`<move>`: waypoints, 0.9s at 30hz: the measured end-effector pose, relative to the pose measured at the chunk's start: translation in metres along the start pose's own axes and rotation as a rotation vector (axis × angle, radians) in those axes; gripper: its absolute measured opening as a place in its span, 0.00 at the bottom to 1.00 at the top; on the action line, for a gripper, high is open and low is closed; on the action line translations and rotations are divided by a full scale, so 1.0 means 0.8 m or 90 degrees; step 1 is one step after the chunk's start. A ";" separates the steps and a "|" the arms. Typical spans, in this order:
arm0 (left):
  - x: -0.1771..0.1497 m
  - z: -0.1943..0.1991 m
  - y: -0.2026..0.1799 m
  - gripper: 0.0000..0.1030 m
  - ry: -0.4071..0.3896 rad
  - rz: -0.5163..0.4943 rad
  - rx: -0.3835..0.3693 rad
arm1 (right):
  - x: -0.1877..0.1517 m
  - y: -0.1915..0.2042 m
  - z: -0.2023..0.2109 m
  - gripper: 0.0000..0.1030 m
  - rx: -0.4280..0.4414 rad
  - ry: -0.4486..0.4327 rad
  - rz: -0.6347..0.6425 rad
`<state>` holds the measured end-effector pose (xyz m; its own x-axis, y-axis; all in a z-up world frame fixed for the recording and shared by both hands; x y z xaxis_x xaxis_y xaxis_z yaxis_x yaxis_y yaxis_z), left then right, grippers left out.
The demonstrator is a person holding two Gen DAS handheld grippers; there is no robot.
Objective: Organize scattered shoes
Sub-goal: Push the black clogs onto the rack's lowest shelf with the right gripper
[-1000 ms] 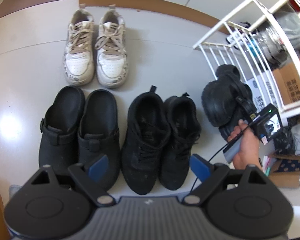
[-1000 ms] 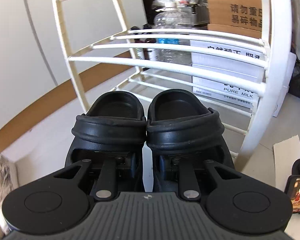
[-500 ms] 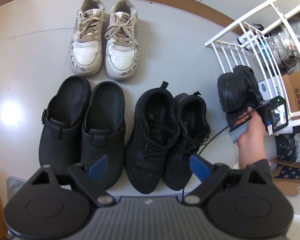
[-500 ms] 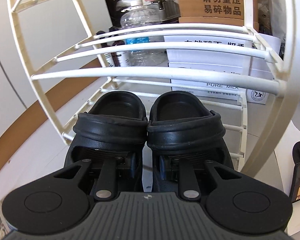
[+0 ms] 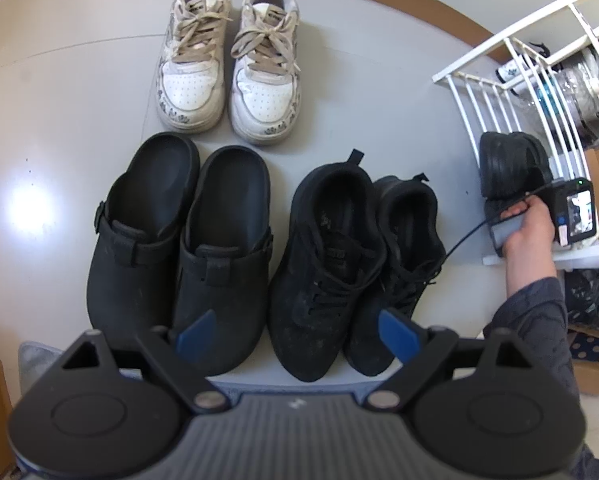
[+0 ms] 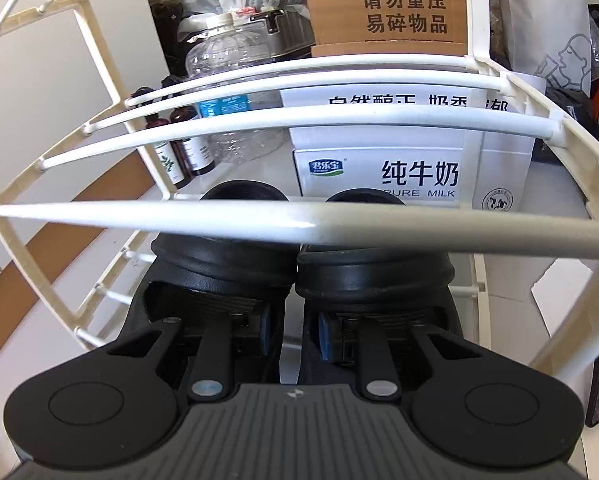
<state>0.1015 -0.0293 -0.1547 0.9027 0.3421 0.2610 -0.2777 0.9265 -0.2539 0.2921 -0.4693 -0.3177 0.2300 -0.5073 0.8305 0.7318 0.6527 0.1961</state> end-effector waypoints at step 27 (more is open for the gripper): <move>0.003 0.021 0.009 0.87 -0.048 0.027 0.006 | 0.023 0.019 0.032 0.58 -0.042 0.001 0.007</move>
<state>0.0961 -0.0191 -0.1400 0.8626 0.3921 0.3196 -0.3191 0.9120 -0.2576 0.2909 -0.4547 -0.2859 0.2392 -0.5016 0.8313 0.7697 0.6199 0.1525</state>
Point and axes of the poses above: each gripper's, at about its wrist camera, not at the fingertips, and z roughly against the way its jaws point, y to its left, x to its top, the point moved 3 cm from there along -z, roughly the way its jaws point, and after that the axes turned 12 degrees about -y, right-handed, at the moved point
